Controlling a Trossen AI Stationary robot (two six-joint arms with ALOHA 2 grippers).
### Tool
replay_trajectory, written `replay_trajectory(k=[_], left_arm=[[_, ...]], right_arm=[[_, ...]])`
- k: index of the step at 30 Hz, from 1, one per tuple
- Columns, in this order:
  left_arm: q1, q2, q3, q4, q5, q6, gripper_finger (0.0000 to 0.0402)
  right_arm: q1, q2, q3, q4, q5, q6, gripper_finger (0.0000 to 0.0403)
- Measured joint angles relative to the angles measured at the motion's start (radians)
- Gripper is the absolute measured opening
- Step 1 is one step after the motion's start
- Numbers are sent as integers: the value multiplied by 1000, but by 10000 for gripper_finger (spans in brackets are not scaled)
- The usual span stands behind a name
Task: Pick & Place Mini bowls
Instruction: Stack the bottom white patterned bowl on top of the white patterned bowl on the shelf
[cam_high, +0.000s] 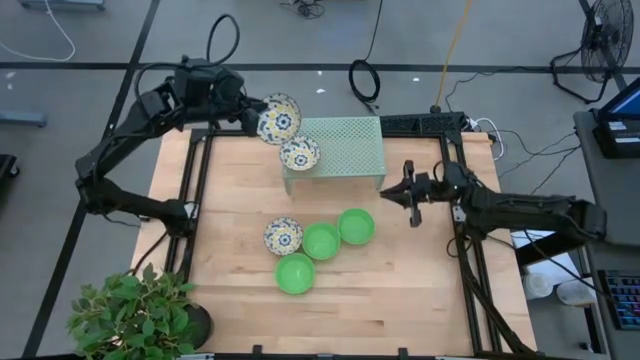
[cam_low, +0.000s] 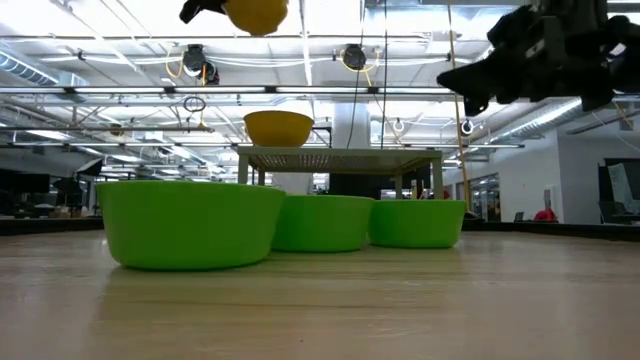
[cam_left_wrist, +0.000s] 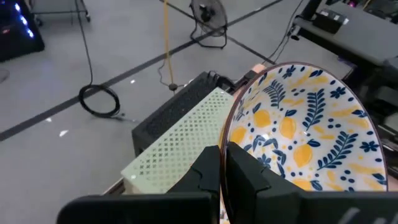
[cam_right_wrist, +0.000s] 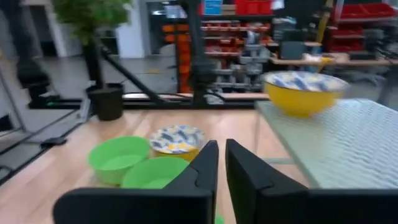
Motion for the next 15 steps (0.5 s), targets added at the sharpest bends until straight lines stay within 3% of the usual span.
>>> replay_trajectory(k=[8, 11, 15], left_arm=[[-45, 0, -4, 6, -65, -56, 9], [-69, 0, -4, 8, -93, -68, 9], [-82, 0, -4, 10, -101, -82, 9]], right_arm=[[-201, -29, 0, -8, 18, 116, 0], [-247, -93, 0, -74, 97, 130, 0], [-229, -227, 0, -220, 285, 44, 0]])
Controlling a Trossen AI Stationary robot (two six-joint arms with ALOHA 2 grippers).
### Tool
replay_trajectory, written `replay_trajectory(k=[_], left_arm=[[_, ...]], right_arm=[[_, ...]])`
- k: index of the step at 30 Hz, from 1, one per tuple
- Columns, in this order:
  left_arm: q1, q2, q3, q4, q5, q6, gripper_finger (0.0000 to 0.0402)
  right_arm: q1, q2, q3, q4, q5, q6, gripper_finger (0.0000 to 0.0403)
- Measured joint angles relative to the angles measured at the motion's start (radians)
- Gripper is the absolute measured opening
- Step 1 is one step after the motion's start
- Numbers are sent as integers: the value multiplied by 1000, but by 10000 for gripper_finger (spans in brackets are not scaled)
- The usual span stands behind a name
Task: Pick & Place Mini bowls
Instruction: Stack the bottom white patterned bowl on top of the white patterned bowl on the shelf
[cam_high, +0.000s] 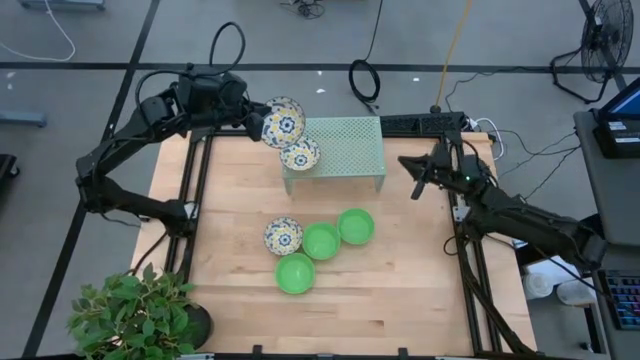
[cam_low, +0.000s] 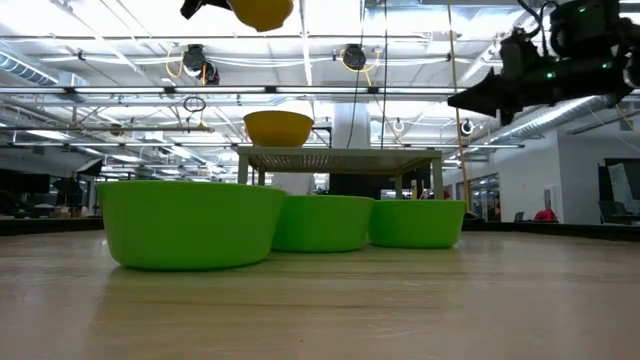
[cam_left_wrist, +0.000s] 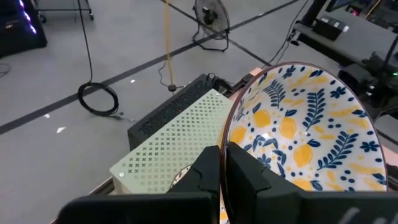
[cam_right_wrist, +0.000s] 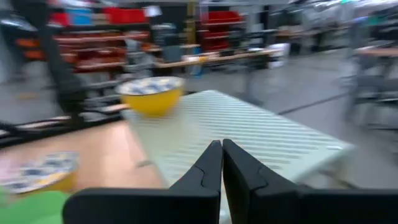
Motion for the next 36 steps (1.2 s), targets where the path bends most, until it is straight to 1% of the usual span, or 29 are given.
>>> replay_trajectory(k=[4, 6, 8, 10, 12, 19, 22, 24, 25, 29, 33, 36], left_arm=[[-11, 0, 0, 0, -4, 4, 9], [-14, 0, 0, 0, -3, 28, 9], [-14, 0, 0, -1, -1, 48, 9], [-14, 0, 0, -7, -1, 65, 9], [-14, 0, 0, -11, -3, 79, 9], [-14, 0, 0, -6, -1, 59, 9], [-14, 0, 0, -9, -1, 50, 9], [-14, 0, 0, -26, -1, 50, 9], [-14, 0, -1, -38, -1, 50, 9], [-17, 21, 0, -56, 7, 45, 9], [-18, 59, -2, -54, 23, 1, 9], [-9, 93, -1, -37, 57, -28, 9]], right_arm=[[69, -151, -1, -80, 121, -26, 0], [114, -212, -1, -119, 159, -55, 0], [166, -252, -1, -172, 164, -70, 0], [225, -271, -1, -213, 164, -56, 0], [286, -273, -16, -204, 165, -45, 0], [482, -273, -141, -101, 161, -53, 0], [550, -277, -183, -44, 189, -94, 0], [583, -293, -184, -19, 214, -133, 0], [598, -305, -181, -34, 215, -147, 0], [642, -348, -166, -151, 215, -173, 0], [652, -374, -163, -217, 218, -173, 0], [651, -376, -163, -249, 217, -173, 0]])
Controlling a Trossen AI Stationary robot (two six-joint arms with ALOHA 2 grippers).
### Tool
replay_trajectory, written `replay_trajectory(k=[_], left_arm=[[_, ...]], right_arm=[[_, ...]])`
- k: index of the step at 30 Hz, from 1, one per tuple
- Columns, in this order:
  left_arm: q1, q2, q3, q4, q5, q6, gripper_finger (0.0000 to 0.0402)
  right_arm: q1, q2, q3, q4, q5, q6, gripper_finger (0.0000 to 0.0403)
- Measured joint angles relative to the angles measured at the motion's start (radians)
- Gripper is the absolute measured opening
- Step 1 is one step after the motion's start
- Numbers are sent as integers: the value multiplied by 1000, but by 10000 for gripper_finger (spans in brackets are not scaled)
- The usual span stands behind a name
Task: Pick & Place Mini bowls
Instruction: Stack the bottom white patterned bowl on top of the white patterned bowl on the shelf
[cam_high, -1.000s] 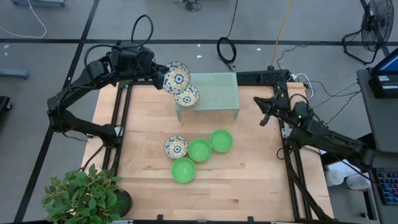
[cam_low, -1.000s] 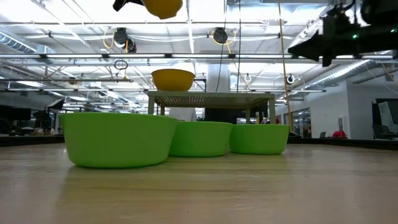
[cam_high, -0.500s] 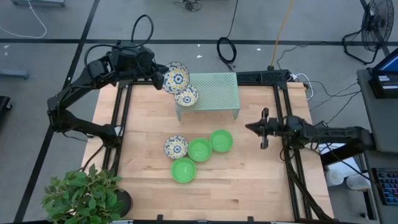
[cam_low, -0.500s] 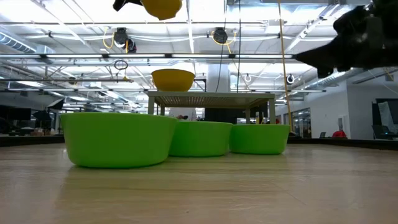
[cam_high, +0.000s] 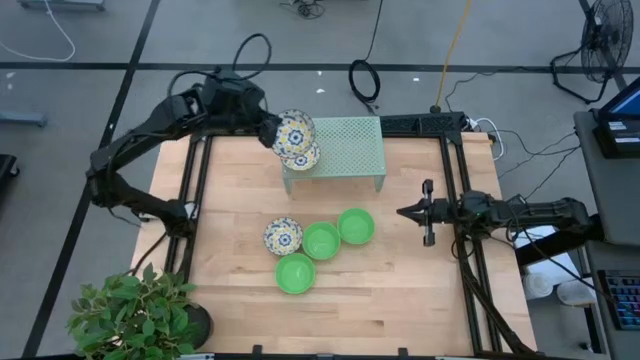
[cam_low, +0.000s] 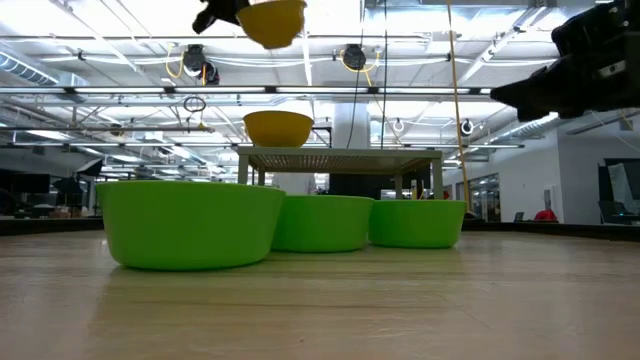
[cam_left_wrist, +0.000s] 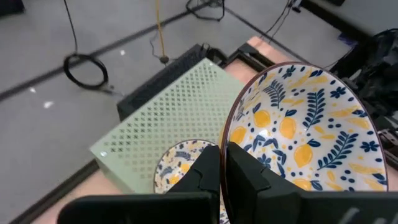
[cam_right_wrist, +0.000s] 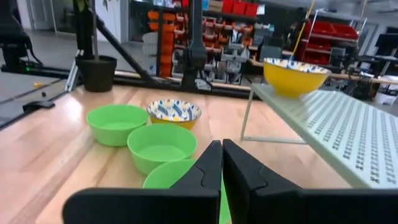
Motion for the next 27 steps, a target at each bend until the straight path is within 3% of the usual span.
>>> replay_trajectory(k=[8, 15, 27], left_arm=[[44, 82, 0, 8, 68, -36, 9], [81, 82, 0, -26, 62, -25, 9], [83, 81, 0, -82, 83, -35, 9]], right_arm=[[0, 1, 0, -39, -2, 8, 0], [0, 7, 0, -38, -3, 181, 0], [0, 8, 0, -38, -3, 184, 0]])
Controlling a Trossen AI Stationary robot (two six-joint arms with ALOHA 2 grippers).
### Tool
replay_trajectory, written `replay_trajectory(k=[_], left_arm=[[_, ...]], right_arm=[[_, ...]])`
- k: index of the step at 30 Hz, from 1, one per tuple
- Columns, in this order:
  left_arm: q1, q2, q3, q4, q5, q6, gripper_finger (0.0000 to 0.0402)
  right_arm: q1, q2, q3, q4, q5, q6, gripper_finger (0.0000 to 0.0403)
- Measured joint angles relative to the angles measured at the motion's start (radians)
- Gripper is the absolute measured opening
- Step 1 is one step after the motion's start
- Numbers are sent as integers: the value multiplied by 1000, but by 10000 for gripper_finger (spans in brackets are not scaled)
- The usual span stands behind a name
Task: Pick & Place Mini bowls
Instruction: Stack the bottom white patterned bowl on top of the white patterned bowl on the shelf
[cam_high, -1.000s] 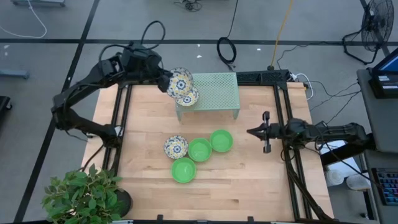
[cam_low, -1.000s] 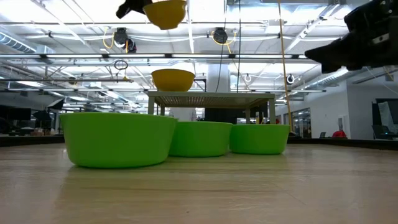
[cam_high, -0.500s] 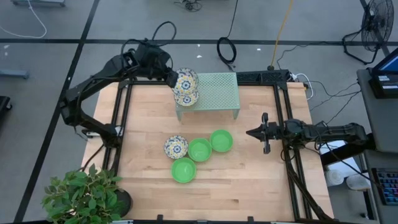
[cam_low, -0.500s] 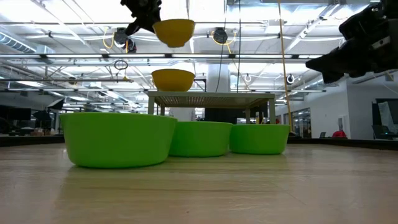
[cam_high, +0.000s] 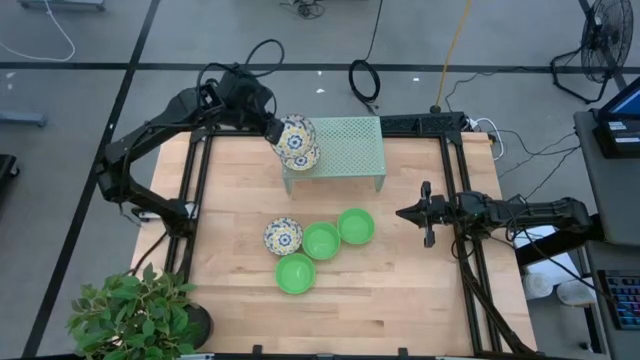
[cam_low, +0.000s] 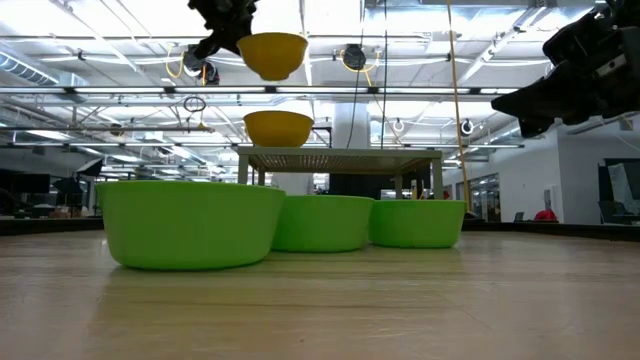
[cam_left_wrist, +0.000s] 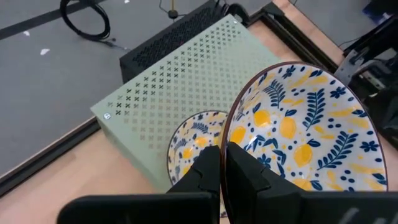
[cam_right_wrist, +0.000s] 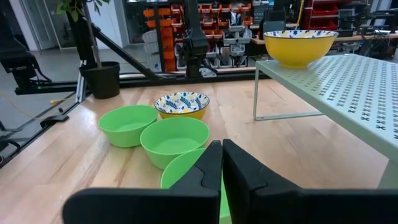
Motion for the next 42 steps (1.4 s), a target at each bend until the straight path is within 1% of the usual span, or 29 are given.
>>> replay_trajectory(k=[3, 10, 14, 18, 21, 25, 33, 42], left_arm=[[20, 0, 0, 35, 14, -1, 9], [116, 0, 0, 145, 168, -23, 9], [163, 2, 0, 145, 208, -29, 9], [163, 39, 2, 68, 216, -6, 9], [151, 66, 0, 8, 200, 8, 9], [135, 106, 0, -8, 176, 9, 9], [98, 152, 1, -1, 172, 27, 9], [90, 154, 1, -15, 165, 45, 9]], right_arm=[[0, 0, 0, 0, 0, 0, 0], [0, 0, 0, 0, 0, 0, 0], [0, 0, 0, 0, 0, 0, 0], [0, 0, 0, 0, 0, 0, 0], [0, 0, 0, 0, 0, 0, 0], [0, 0, 0, 0, 0, 0, 0], [0, 0, 0, 0, 0, 0, 0], [0, 0, 0, 0, 0, 0, 0]])
